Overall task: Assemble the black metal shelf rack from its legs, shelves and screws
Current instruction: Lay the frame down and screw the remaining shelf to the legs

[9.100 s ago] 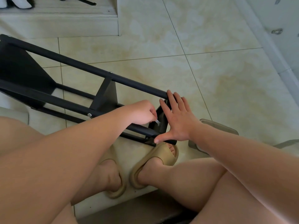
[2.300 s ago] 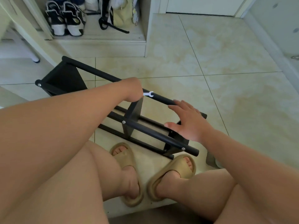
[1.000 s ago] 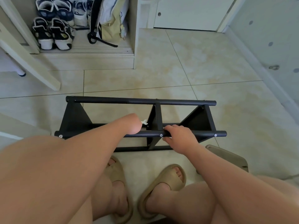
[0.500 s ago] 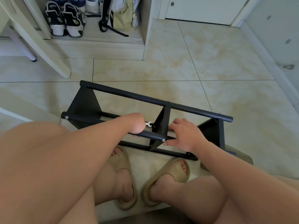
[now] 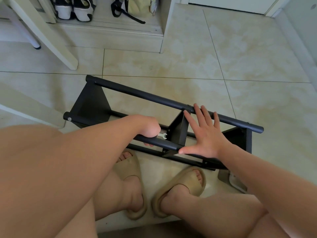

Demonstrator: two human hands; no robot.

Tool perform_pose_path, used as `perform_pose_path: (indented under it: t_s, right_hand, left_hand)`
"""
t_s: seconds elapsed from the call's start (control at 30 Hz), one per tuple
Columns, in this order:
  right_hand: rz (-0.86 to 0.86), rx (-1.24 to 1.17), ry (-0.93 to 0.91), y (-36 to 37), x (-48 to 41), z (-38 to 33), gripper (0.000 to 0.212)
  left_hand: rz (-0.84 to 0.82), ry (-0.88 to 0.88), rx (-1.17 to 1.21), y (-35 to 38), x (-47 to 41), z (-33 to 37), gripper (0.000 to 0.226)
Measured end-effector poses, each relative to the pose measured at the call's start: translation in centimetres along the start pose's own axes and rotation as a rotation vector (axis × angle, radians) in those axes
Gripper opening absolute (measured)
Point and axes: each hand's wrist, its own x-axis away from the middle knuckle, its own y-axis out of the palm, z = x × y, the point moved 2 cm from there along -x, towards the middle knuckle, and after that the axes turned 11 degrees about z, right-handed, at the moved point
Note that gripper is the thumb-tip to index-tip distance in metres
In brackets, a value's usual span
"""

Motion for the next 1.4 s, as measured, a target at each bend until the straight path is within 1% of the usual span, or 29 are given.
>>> perform_pose_path:
  t_s: [0.03,0.13,0.23,0.3,0.4,0.57,0.7,0.77,0.97,1.1,1.3,1.4]
  right_hand:
    - [0.013,-0.004,-0.005,0.2,0.0,0.0,0.131]
    - [0.040,-0.005,-0.015,0.4,0.1,0.1,0.130]
    - [0.052,-0.016,-0.016,0.6,0.0,0.2,0.130]
    - [0.055,-0.029,-0.017,0.7,0.0,0.2,0.130]
    - [0.062,-0.040,-0.019,0.8,0.0,0.2,0.131]
    - [0.071,-0.041,-0.018,0.9,0.1,0.1,0.131]
    - [0.075,-0.037,-0.014,0.9,0.1,0.1,0.131]
    - [0.076,-0.038,-0.012,0.9,0.1,0.1,0.131]
    - [0.078,-0.049,-0.012,0.9,0.1,0.0,0.131]
    - [0.082,-0.048,-0.013,0.9,0.2,-0.1,0.131]
    - [0.088,-0.050,-0.015,1.0,0.1,0.0,0.130]
    - [0.091,-0.049,-0.018,1.0,0.1,-0.1,0.130]
  left_hand:
    - [0.036,-0.007,0.021,0.1,-0.1,0.0,0.022]
    - [0.091,0.019,0.144,0.3,-0.8,0.1,0.025]
    - [0.142,0.076,0.284,0.1,-1.0,0.6,0.022]
    - [0.147,0.091,0.339,-0.1,-1.3,0.9,0.019]
    - [0.110,0.083,0.403,-0.3,-1.3,1.4,0.016]
    - [0.064,-0.037,0.620,-0.1,-1.5,2.1,0.011]
    - [-0.004,-0.194,0.907,0.6,-1.7,2.9,0.006]
    - [0.003,-0.223,0.994,0.9,-1.9,3.2,0.006]
    - [0.120,-0.212,1.024,0.8,-2.0,3.2,0.005]
    - [0.111,-0.221,1.081,0.6,-2.0,3.2,0.007]
    - [0.092,-0.190,0.997,0.7,-1.9,3.5,0.005]
    - [0.089,-0.189,0.972,0.8,-2.0,3.5,0.008]
